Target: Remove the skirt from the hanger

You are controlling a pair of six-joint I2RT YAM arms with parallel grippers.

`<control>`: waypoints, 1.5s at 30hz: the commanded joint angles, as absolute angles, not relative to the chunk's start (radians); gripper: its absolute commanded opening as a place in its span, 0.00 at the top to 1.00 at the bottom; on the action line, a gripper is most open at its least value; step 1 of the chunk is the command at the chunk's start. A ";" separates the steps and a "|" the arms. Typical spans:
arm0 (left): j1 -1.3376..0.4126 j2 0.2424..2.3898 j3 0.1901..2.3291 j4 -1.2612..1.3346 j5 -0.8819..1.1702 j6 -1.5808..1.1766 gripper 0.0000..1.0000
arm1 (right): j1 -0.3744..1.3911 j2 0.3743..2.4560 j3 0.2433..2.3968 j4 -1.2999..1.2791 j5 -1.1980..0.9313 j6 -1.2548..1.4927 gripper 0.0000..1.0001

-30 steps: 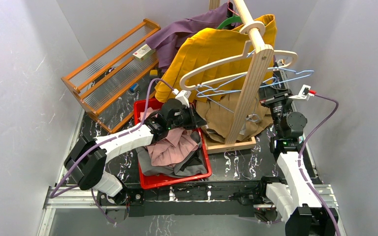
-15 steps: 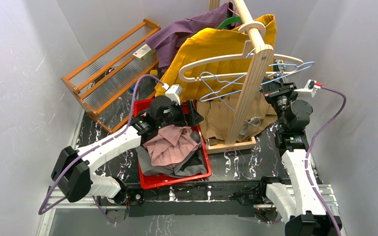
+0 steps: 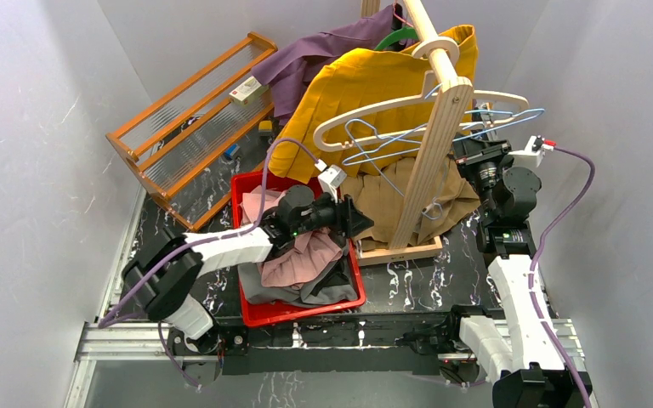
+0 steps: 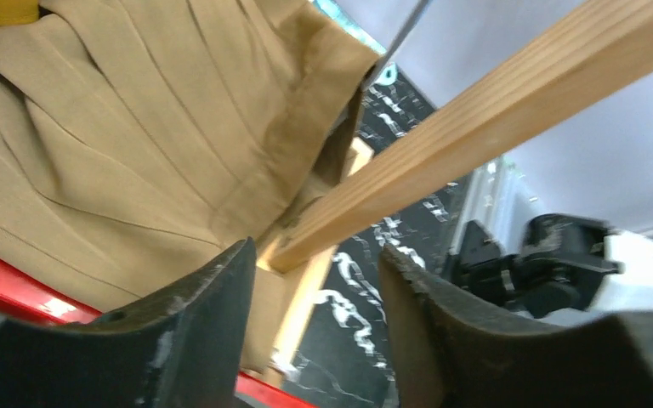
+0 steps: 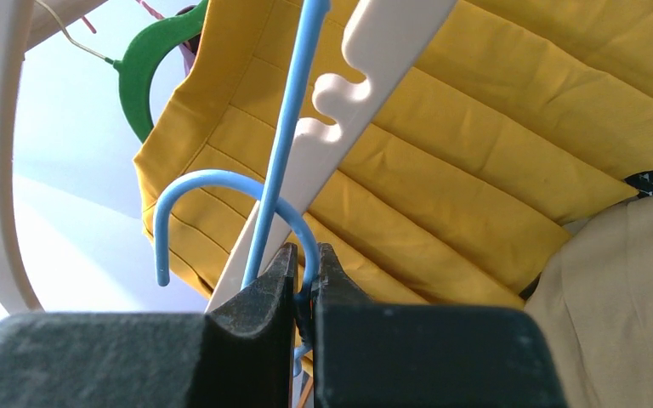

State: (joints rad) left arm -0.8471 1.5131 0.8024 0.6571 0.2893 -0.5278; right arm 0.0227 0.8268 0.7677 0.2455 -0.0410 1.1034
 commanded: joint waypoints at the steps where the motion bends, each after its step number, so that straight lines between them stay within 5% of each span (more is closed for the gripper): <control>1: -0.815 1.615 0.845 0.845 0.329 -0.442 0.51 | 0.026 0.829 0.851 0.307 -0.068 1.141 1.00; 5: -0.815 1.707 0.872 0.930 0.404 -0.440 0.50 | 0.026 0.825 0.862 0.291 -0.064 1.158 1.00; 10: -0.820 1.817 0.860 1.152 0.414 -0.468 0.29 | 0.026 0.841 0.883 0.271 -0.073 1.179 1.00; 29: -0.890 2.104 1.101 1.322 0.482 -0.347 0.25 | 0.026 0.859 0.904 0.284 -0.088 1.238 1.00; 34: -0.893 2.142 1.149 1.286 0.433 -0.345 0.41 | 0.026 0.869 0.888 0.324 -0.112 1.301 1.00; 35: -0.894 2.160 1.172 1.273 0.425 -0.358 0.58 | 0.026 0.878 0.893 0.334 -0.118 1.313 1.00; 36: -0.893 2.164 1.180 1.257 0.408 -0.359 0.64 | 0.026 0.881 0.908 0.330 -0.119 1.306 1.00; 38: -0.893 2.169 1.203 1.221 0.393 -0.349 0.64 | 0.026 0.872 0.924 0.309 -0.098 1.289 1.00; 40: -0.893 2.172 1.202 1.175 0.366 -0.328 0.93 | 0.026 0.872 0.930 0.306 -0.089 1.261 1.00; 41: -0.893 2.164 1.195 1.170 0.353 -0.324 0.98 | 0.026 0.875 0.931 0.313 -0.085 1.231 1.00; 45: -0.897 2.089 1.162 1.101 0.352 -0.359 1.00 | 0.026 0.929 0.844 0.624 -0.153 1.096 1.00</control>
State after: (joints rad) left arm -0.8936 2.1719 1.1748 1.1385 0.3798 -0.3607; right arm 0.0227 0.9039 0.8604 0.3157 -0.1043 1.1370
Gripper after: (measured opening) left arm 0.011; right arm 0.112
